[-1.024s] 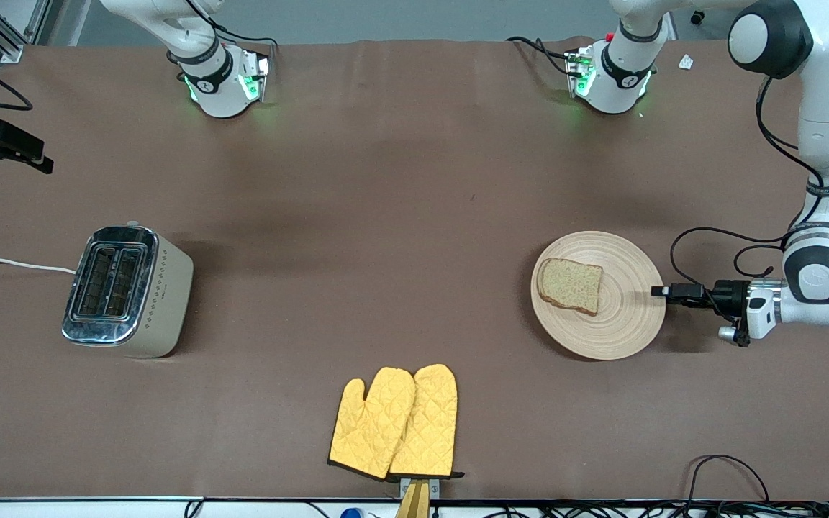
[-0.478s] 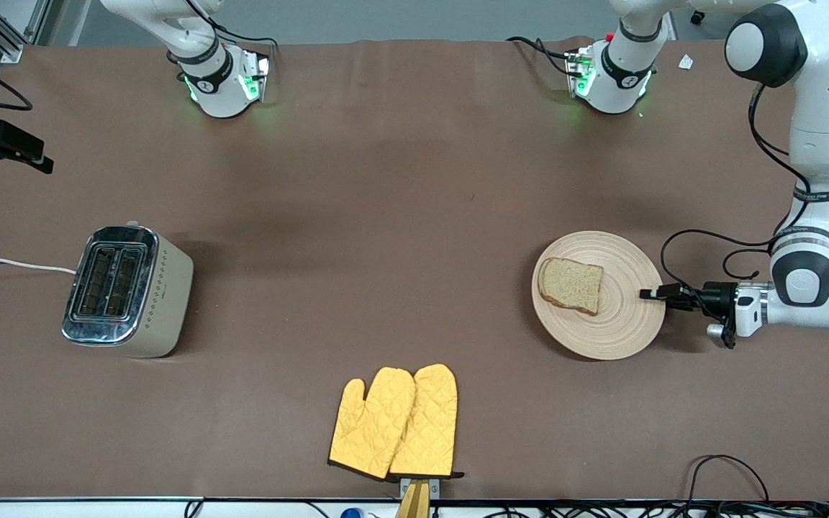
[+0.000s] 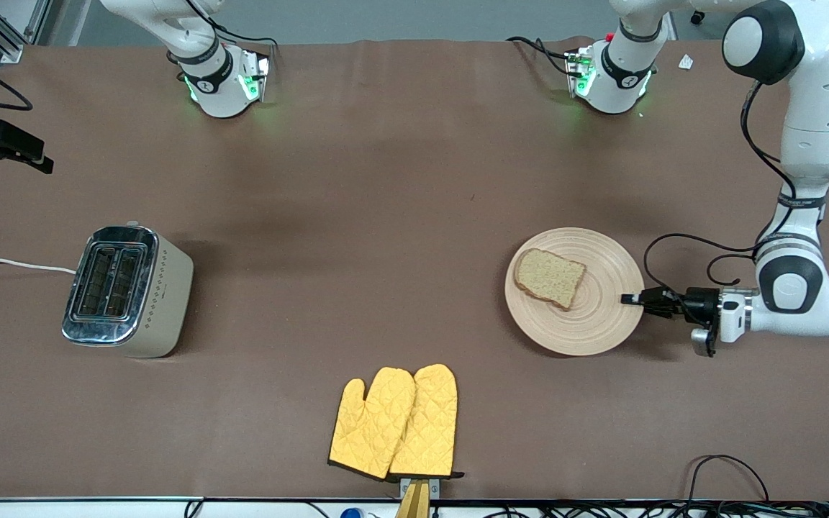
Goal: Move plate and put bread in toaster
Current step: 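Slide the plate toward the toaster with the left gripper while the right gripper approaches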
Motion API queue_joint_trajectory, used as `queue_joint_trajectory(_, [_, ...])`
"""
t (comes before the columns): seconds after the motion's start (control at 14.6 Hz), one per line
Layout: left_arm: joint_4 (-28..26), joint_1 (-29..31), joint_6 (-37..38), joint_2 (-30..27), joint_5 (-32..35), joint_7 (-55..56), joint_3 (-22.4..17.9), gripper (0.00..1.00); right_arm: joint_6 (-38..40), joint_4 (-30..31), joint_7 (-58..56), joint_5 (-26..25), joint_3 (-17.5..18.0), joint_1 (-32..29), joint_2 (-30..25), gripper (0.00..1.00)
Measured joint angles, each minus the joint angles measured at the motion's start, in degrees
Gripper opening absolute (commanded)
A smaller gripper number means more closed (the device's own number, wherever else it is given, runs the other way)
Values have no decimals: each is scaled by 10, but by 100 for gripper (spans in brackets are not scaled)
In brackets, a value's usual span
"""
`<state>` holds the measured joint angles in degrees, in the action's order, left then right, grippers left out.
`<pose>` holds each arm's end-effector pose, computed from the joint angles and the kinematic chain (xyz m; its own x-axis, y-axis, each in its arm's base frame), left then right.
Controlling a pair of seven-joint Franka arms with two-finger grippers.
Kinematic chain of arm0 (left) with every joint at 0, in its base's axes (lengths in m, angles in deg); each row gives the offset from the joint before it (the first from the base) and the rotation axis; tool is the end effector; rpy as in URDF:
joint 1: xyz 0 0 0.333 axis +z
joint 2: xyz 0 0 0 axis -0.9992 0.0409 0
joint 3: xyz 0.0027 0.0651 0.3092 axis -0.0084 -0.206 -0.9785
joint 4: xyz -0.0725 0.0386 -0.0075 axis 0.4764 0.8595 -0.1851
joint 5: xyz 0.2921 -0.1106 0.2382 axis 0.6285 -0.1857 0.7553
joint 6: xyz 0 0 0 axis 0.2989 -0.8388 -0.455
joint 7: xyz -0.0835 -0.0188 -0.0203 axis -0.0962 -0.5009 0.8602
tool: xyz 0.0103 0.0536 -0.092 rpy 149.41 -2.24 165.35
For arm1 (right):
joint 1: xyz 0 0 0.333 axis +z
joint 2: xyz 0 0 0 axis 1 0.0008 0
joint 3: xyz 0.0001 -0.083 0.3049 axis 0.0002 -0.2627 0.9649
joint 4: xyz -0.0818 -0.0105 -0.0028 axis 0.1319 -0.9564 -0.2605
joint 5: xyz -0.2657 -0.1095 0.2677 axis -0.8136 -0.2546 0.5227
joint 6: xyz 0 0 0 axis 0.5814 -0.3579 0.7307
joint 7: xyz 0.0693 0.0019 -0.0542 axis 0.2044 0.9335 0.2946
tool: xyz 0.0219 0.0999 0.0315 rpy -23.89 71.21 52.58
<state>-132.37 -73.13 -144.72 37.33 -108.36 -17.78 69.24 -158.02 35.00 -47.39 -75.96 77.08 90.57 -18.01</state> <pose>0.6460 0.0403 0.1448 0.9649 -0.2624 -0.0113 -0.1221 -0.4861 0.8653 0.5238 -0.0433 0.6383 0.9964 0.0130 -0.0834 0.0108 -0.9996 -0.0267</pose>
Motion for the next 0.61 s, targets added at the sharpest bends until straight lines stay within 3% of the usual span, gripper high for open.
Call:
queue_joint_trajectory(0.27, [0, -43, -25, 2, -71, 23, 23, 0, 0, 0, 0, 0, 0, 0, 0, 100])
queue_joint_trajectory(0.61, [0, -178, -129, 5, -218, 44, 25, 0, -16, 4, 0, 0, 1, 0, 9, 100])
